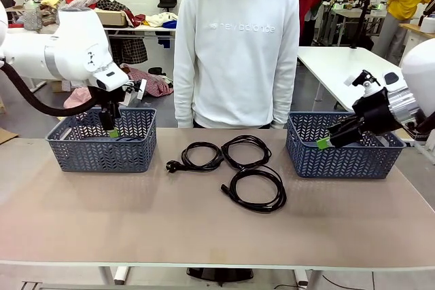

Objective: Organize the cables according to human instructions.
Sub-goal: Pick up a bundle of cables and place it in the basket indicated by the human.

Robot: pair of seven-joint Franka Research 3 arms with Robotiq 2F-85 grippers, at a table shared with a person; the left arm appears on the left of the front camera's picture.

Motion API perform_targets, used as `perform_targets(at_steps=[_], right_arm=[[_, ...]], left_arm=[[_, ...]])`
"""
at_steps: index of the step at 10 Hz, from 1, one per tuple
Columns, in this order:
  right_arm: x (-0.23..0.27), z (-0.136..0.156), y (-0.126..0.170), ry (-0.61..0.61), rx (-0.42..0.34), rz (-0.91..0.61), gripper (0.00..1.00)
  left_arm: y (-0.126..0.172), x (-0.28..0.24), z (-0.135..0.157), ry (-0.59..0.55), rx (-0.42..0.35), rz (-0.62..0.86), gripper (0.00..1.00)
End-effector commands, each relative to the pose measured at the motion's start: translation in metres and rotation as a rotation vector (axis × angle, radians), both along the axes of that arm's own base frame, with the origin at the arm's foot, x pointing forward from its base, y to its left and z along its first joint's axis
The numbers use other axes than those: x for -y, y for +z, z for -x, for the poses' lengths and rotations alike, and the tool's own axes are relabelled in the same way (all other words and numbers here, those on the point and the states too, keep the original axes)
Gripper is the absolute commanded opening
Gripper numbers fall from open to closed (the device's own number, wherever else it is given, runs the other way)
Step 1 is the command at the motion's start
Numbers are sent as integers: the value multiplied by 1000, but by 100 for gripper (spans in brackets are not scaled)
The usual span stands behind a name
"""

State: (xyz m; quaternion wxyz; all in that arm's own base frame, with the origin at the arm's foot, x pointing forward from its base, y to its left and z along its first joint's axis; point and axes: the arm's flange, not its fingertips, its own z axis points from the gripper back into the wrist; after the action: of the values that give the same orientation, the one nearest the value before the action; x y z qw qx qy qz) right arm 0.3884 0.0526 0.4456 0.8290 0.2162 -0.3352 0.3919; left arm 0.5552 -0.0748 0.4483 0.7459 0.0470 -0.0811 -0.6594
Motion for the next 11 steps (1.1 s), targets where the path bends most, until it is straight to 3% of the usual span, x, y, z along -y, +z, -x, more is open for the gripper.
perform_targets(at_steps=[1,3,6,11], right_arm=[[1,-6,-5,20,35,-13,100],[1,-6,-5,20,35,-13,100],[1,-6,-5,20,35,-13,100],[1,-6,-5,20,35,-13,100]], left_arm=[[0,-1,0,1,0,0,100],[16,18,14,16,42,71,100],[35,48,42,1,25,182,100],[27,69,100,21,-42,424,100]])
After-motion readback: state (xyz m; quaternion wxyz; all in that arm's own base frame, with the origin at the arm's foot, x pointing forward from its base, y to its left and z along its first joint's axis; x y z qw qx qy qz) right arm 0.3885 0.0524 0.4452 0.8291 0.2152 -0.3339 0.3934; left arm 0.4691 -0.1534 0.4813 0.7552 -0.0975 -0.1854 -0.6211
